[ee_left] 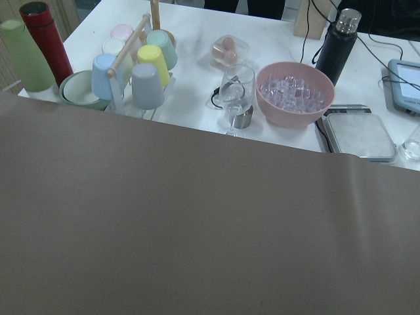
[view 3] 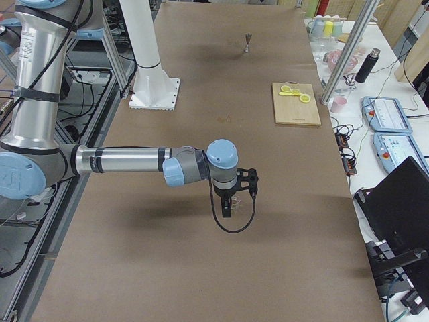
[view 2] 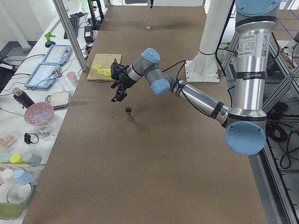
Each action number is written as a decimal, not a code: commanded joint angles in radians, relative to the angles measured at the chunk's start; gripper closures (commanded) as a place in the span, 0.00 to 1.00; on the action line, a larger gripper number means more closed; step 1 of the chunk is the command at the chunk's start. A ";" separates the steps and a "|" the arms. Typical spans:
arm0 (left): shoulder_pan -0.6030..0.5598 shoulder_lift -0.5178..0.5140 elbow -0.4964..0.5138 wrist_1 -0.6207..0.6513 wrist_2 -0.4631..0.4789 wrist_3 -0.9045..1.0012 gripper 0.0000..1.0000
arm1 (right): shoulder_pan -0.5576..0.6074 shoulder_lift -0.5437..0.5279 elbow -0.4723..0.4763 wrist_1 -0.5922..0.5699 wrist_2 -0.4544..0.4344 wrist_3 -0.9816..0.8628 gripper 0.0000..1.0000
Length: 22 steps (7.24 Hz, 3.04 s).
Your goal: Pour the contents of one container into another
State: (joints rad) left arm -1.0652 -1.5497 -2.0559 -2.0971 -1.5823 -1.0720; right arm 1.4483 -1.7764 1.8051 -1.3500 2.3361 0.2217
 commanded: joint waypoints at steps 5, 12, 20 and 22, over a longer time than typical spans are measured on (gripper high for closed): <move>0.457 0.092 0.074 -0.199 0.797 -0.198 0.03 | 0.000 -0.001 0.000 0.000 -0.001 -0.001 0.00; 0.712 0.089 0.316 -0.221 1.036 -0.499 0.03 | 0.000 -0.001 0.000 0.003 -0.001 -0.001 0.00; 0.654 -0.065 0.523 -0.202 1.035 -0.513 0.03 | 0.000 0.002 0.003 0.011 0.000 0.002 0.00; 0.636 -0.117 0.588 -0.202 1.035 -0.514 0.03 | -0.002 0.003 0.003 0.014 0.002 0.011 0.00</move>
State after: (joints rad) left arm -0.4165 -1.6324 -1.5101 -2.3003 -0.5476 -1.5856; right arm 1.4477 -1.7755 1.8085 -1.3391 2.3372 0.2298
